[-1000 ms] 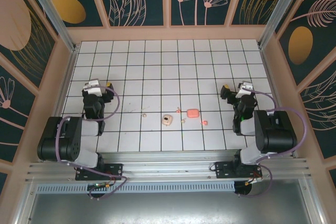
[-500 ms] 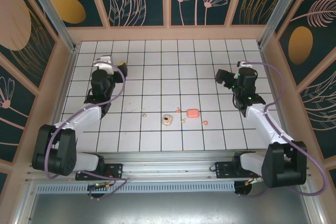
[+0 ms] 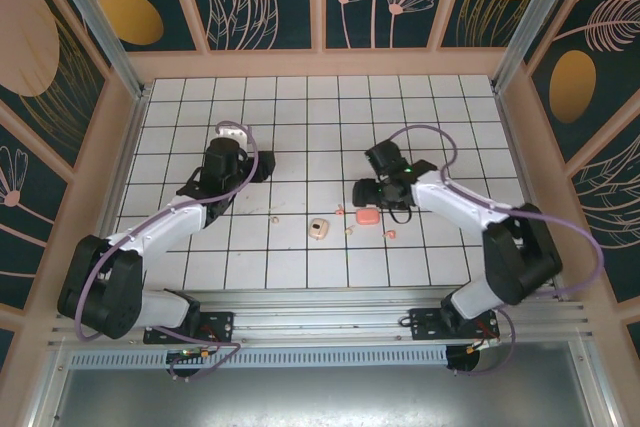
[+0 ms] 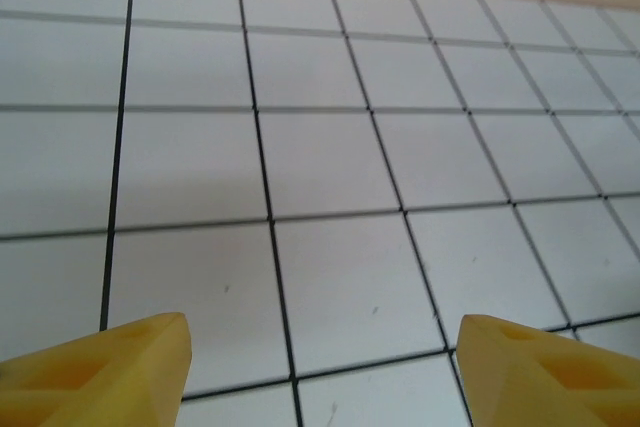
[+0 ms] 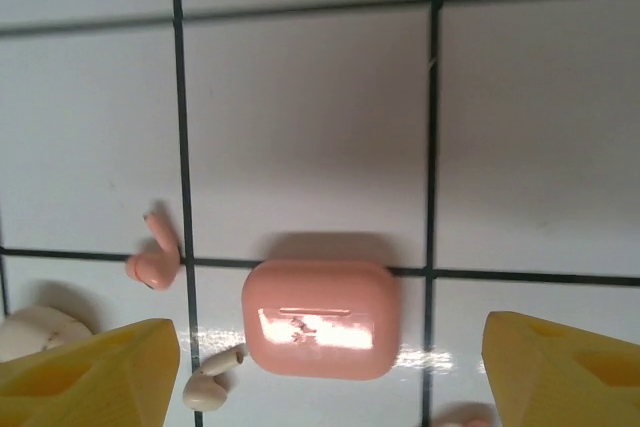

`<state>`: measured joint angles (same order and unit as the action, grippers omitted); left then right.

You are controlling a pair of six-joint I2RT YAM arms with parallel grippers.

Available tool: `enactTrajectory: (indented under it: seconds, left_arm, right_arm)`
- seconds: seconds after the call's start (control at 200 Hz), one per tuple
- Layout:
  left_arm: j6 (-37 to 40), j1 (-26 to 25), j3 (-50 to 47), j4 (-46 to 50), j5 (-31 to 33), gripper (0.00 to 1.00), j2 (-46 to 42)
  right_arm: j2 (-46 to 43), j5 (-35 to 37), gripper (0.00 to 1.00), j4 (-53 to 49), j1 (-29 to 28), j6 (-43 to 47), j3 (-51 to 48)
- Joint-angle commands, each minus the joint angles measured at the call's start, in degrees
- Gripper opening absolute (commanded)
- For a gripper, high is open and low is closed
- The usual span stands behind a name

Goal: Insert the wireless bluetooth earbuds into the charging case

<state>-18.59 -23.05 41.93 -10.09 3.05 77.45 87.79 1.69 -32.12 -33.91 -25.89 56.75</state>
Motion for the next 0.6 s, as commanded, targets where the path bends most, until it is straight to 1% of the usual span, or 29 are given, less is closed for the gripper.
enactTrajectory:
  seconds: [0.0, 0.175, 0.36, 0.596]
  left_arm:
    - [-0.61, -0.11, -1.14, 2.97, 0.63, 0.71, -1.60]
    - [-0.40, -0.18, -0.01, 3.67, -0.06, 0.71, -0.03]
    - [-0.35, -0.15, -0.03, 3.58, -0.24, 0.71, 0.42]
    - [-0.51, -0.15, -0.34, 3.32, -0.66, 0.71, 1.04]
  right_arm:
    - [3.88, 2.25, 0.82, -6.87, -2.26, -1.62, 4.02]
    - [8.93, 0.62, 0.81, -6.73, -3.62, -1.77, 4.99]
    - [11.29, 1.17, 0.80, -7.09, -3.88, -1.97, 5.64]
    - [14.34, 1.19, 0.74, -5.68, -3.79, -1.45, 5.91]
